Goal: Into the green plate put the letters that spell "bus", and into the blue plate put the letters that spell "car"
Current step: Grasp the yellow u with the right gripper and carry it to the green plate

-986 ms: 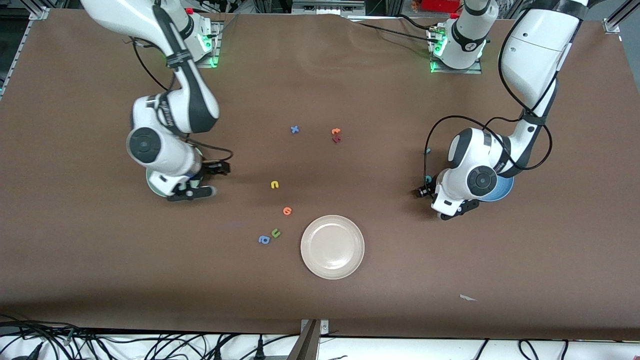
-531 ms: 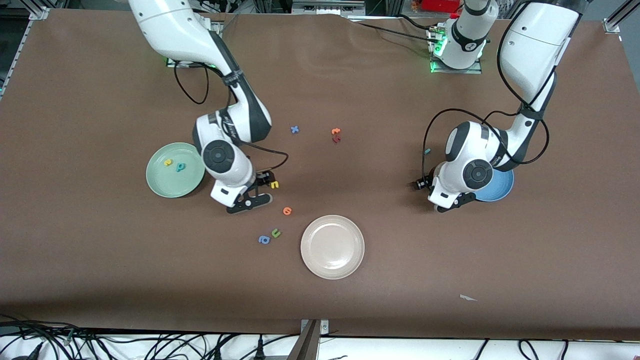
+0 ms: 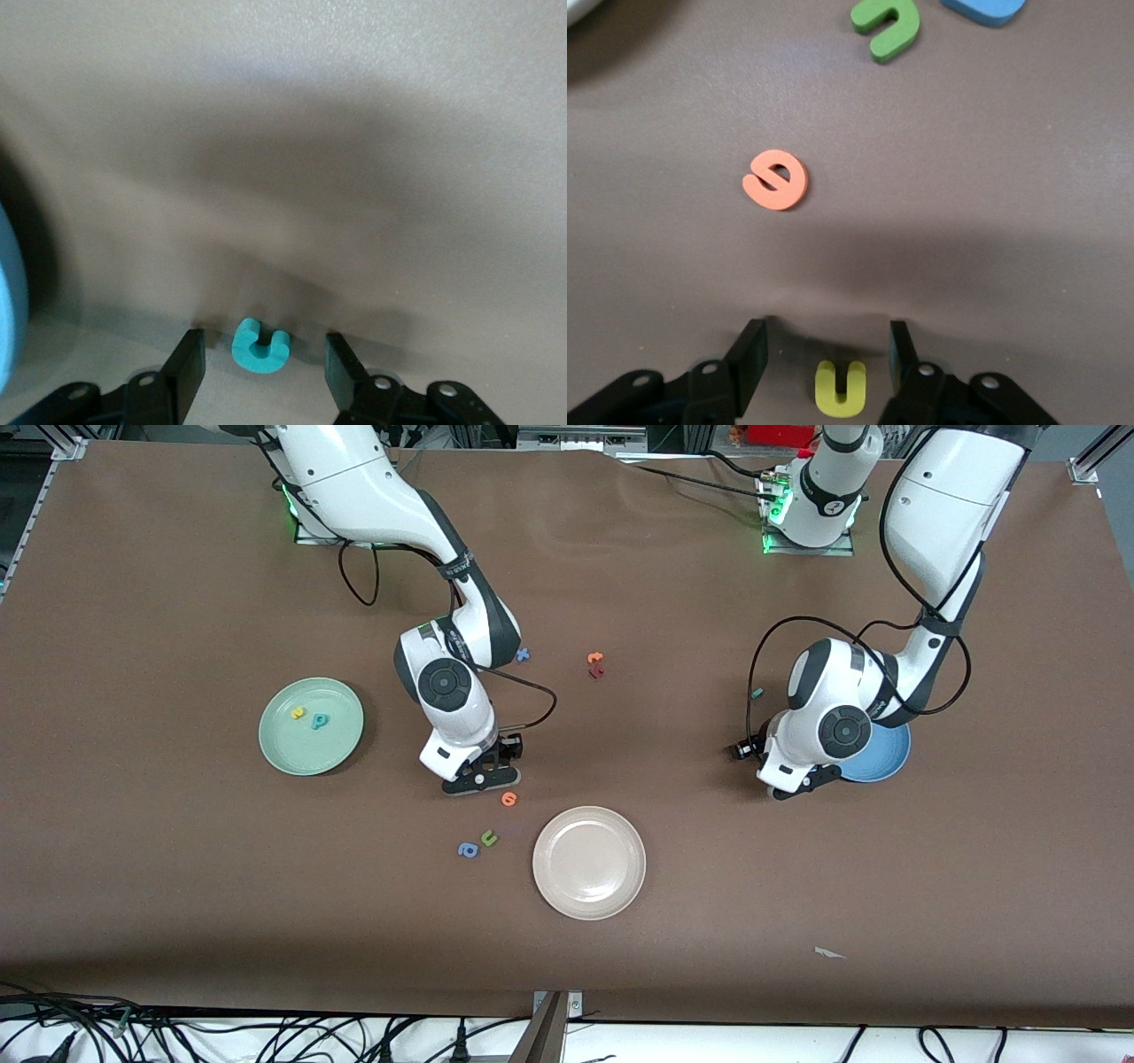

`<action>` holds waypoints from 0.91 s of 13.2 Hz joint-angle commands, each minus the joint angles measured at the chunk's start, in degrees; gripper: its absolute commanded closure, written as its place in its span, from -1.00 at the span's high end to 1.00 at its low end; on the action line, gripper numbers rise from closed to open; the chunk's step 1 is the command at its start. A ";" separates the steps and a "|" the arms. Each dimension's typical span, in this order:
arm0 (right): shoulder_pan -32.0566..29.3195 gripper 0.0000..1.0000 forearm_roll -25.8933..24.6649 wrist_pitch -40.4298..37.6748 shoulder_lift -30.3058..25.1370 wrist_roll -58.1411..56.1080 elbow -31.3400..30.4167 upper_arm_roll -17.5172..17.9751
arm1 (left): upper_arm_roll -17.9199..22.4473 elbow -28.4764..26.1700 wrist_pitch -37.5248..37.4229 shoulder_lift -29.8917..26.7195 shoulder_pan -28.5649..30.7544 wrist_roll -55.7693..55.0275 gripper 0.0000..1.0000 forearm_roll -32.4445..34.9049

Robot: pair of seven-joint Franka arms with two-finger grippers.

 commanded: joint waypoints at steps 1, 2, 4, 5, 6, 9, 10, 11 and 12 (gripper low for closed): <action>0.50 0.24 0.85 -0.03 0.14 -0.13 -0.27 -0.31 | 0.04 -2.15 1.21 -0.57 0.64 1.34 0.25 -0.59; 0.50 0.24 0.76 -0.72 -0.04 -0.30 -0.54 -0.31 | 0.04 -2.15 1.21 -0.57 0.64 1.34 0.22 -0.59; 0.59 0.24 0.76 -3.27 -0.74 -0.40 -1.42 -0.22 | 0.04 -2.15 1.21 -0.57 0.72 1.34 0.19 -0.59; 0.68 0.24 0.76 -4.06 -1.26 -0.22 -1.68 -0.13 | 0.04 -2.15 1.12 -0.83 0.90 2.04 0.19 -0.59; 0.59 0.24 0.76 -4.59 -1.53 -0.22 -1.94 -0.22 | -0.05 -2.15 0.95 -1.18 1.86 3.09 0.19 -0.59; 0.59 -0.10 0.76 -4.60 -1.53 0.31 -1.95 -0.22 | -0.31 -2.15 0.94 -2.15 1.96 3.19 0.19 -0.59; 0.51 -0.18 0.76 -4.08 -1.27 0.22 -1.77 -0.22 | -0.40 -2.15 1.03 -2.41 1.96 3.27 0.19 -0.59; 0.59 -0.23 0.76 -3.98 -1.18 0.40 -1.51 -0.22 | -0.40 -2.15 1.03 -3.02 1.96 3.19 0.19 -0.68; 0.59 -0.43 0.76 -3.98 -1.18 0.40 -1.60 -0.13 | -0.58 -2.15 1.03 -3.29 1.96 3.19 0.19 -0.68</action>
